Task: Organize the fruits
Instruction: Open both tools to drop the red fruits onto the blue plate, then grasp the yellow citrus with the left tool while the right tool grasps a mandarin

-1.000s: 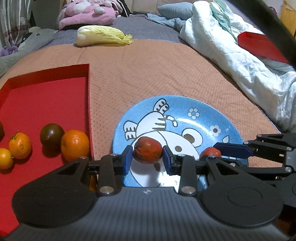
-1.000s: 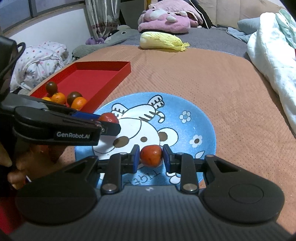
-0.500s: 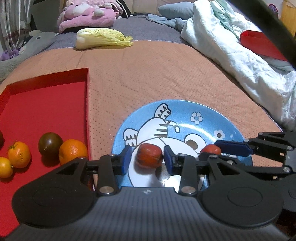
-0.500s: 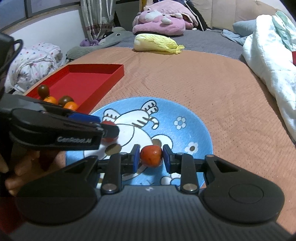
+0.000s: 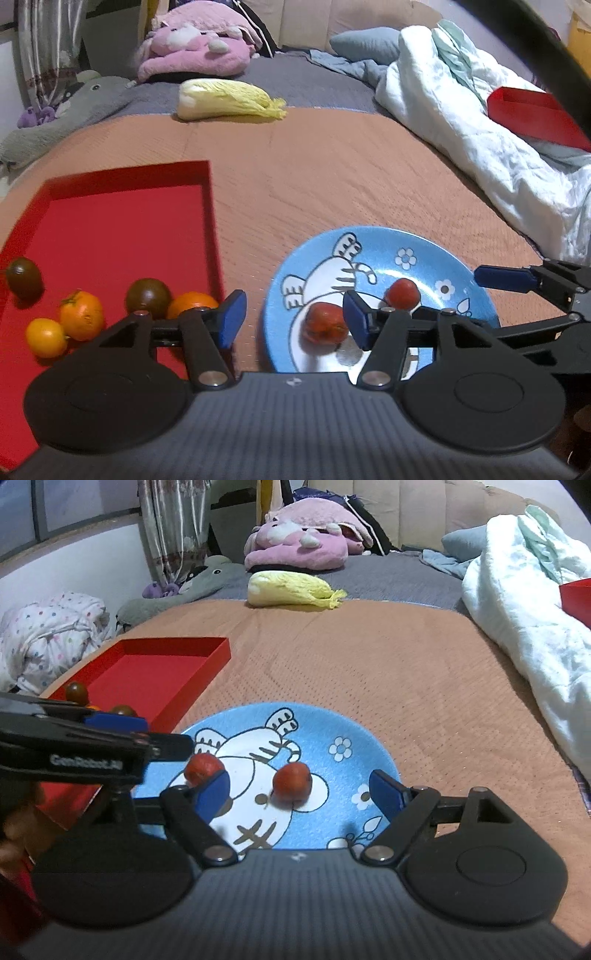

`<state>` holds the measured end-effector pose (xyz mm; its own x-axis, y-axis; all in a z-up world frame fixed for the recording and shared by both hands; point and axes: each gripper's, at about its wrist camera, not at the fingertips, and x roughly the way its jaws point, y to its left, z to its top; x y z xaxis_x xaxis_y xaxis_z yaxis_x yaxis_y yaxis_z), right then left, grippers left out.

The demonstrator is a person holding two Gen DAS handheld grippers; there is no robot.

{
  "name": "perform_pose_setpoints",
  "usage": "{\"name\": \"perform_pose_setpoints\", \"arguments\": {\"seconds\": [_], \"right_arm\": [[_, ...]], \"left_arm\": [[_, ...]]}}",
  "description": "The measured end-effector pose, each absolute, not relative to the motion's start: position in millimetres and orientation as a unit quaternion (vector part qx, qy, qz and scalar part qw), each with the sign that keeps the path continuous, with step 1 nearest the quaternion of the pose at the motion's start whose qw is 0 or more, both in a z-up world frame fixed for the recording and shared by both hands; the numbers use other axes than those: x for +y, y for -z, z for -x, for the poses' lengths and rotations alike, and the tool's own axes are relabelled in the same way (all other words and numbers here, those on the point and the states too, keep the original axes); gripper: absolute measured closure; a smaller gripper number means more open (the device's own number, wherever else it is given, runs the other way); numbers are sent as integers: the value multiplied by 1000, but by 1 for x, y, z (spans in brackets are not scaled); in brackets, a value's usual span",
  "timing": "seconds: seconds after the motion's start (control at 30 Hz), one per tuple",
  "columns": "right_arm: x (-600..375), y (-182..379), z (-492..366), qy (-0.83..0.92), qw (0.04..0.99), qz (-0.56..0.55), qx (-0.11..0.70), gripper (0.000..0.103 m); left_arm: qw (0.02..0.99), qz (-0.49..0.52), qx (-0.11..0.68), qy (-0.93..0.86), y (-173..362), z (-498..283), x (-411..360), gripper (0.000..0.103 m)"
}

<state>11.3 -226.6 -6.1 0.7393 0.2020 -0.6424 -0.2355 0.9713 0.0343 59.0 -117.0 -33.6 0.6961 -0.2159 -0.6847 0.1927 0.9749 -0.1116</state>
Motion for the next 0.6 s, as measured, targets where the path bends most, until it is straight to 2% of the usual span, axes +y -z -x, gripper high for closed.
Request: {"name": "perform_pose_setpoints", "arguments": {"seconds": [0.5, 0.6], "right_arm": [[-198, -15, 4, -154, 933, 48, 322, 18], [-187, -18, 6, -169, 929, 56, 323, 15]], "left_arm": [[934, 26, 351, 56, 14, -33, -60, 32], [936, 30, 349, 43, 13, -27, -47, 29]]}}
